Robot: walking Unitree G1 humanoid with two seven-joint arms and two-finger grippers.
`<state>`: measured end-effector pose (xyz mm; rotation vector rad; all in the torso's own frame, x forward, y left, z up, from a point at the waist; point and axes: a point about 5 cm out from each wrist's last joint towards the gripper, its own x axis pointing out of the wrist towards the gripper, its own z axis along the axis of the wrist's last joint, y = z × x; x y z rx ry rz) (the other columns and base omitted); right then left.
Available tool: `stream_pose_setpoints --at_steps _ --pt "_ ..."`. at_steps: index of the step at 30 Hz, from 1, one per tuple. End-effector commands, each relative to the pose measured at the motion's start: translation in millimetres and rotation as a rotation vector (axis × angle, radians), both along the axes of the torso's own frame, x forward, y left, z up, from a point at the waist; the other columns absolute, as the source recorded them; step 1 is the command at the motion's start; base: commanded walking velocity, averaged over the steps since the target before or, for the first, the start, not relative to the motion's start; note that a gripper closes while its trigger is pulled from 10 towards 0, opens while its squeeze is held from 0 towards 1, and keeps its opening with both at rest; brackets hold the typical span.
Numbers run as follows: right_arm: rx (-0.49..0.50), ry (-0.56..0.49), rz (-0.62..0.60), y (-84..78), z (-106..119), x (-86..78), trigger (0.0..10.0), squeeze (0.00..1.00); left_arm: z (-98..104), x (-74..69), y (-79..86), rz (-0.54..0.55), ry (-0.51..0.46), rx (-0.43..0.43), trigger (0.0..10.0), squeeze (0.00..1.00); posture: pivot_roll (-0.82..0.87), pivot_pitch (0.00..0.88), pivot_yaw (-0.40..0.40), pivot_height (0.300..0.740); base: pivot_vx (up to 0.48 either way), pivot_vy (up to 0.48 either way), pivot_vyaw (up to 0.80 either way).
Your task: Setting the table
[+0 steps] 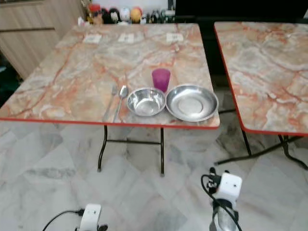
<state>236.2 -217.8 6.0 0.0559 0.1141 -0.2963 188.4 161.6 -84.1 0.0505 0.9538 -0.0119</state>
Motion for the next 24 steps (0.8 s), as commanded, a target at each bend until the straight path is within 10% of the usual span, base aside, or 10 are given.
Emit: stream_pose_setpoints --at_steps 1,13,14,15,16,21,22,24 --pt "-0.037 -0.078 -0.024 -6.2 18 2.7 10.0 0.00 -3 -7.0 3.3 0.008 0.016 0.003 10.0 0.00 -0.13 0.093 0.001 0.740 0.000 0.000 0.00" --pt "-0.090 -0.322 -0.052 -11.7 88 36.8 10.0 0.00 -2 -3.6 2.2 0.011 0.004 0.000 10.0 0.00 -0.12 0.094 0.006 0.740 0.000 0.000 0.00" --pt "-0.077 -0.339 -0.049 -11.1 95 40.5 10.0 0.76 -2 -3.9 2.3 0.011 0.004 0.000 10.0 0.00 -0.12 0.093 0.006 0.740 0.000 0.000 0.00" --pt "-0.073 -0.343 -0.049 -10.9 97 41.3 10.0 0.76 -2 -3.9 2.4 0.011 0.004 0.000 10.0 0.00 -0.12 0.093 0.006 0.740 0.000 0.000 0.00" --pt "-0.072 -0.344 -0.047 -10.8 98 42.5 10.0 1.00 -2 -4.1 2.5 0.012 0.004 0.000 10.0 0.00 -0.12 0.093 0.006 0.740 0.000 0.000 0.00" --pt "-0.072 -0.331 -0.051 -10.4 101 46.2 10.0 0.88 -2 -5.1 2.7 0.011 0.008 0.000 10.0 0.00 -0.12 0.093 0.007 0.740 0.000 0.000 0.00" --pt "-0.067 -0.329 -0.057 -10.1 105 48.1 10.0 0.00 -2 -5.2 2.9 0.011 0.009 0.000 10.0 0.00 -0.12 0.093 0.007 0.740 0.000 0.000 0.00" --pt "-0.064 -0.329 -0.061 -9.9 106 49.7 10.0 0.00 -2 -5.2 3.1 0.012 0.010 -0.001 10.0 0.00 -0.12 0.093 0.008 0.740 0.000 0.000 0.00"
